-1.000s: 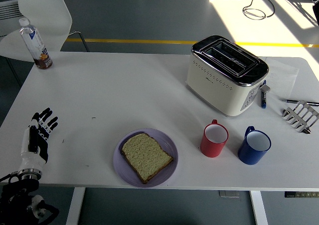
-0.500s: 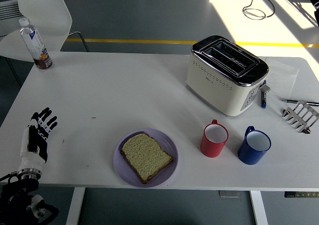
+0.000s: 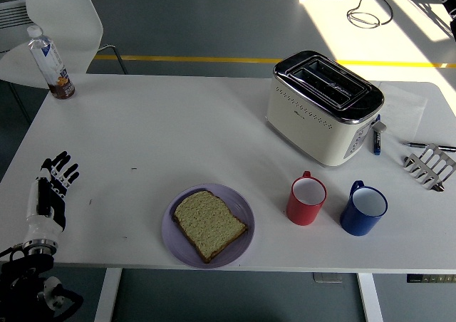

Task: Push plate across desktop,pick up the break from the machine,place the break in the plate

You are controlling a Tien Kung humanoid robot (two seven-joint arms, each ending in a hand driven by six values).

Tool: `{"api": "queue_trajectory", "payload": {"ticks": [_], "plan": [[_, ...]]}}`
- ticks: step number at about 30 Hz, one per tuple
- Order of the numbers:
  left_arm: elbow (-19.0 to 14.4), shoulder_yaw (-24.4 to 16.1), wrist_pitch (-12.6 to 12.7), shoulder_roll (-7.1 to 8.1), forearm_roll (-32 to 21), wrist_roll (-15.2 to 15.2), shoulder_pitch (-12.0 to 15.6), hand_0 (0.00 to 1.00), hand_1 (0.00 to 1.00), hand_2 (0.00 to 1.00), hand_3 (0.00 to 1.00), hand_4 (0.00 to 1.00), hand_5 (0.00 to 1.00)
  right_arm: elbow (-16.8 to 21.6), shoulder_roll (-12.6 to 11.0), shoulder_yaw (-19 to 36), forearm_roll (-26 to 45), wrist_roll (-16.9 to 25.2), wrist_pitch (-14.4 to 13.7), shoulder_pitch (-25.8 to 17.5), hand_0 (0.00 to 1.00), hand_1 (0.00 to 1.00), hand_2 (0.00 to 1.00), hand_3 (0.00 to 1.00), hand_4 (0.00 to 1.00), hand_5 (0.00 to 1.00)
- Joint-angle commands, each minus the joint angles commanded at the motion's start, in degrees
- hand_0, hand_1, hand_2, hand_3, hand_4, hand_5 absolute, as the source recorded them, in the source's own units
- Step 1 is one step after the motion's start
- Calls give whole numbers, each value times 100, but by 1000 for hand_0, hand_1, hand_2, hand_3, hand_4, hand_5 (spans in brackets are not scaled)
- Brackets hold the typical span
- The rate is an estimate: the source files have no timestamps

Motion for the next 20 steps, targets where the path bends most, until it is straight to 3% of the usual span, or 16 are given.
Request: {"api": "queue_trajectory", "payload": {"ticks": [20], "plan": [[-90,4,16,0,-12,-23,26,806,806,876,775,528,998,-127,25,175,-334,-89,17,-391,833,781,801,794,481,909]]}}
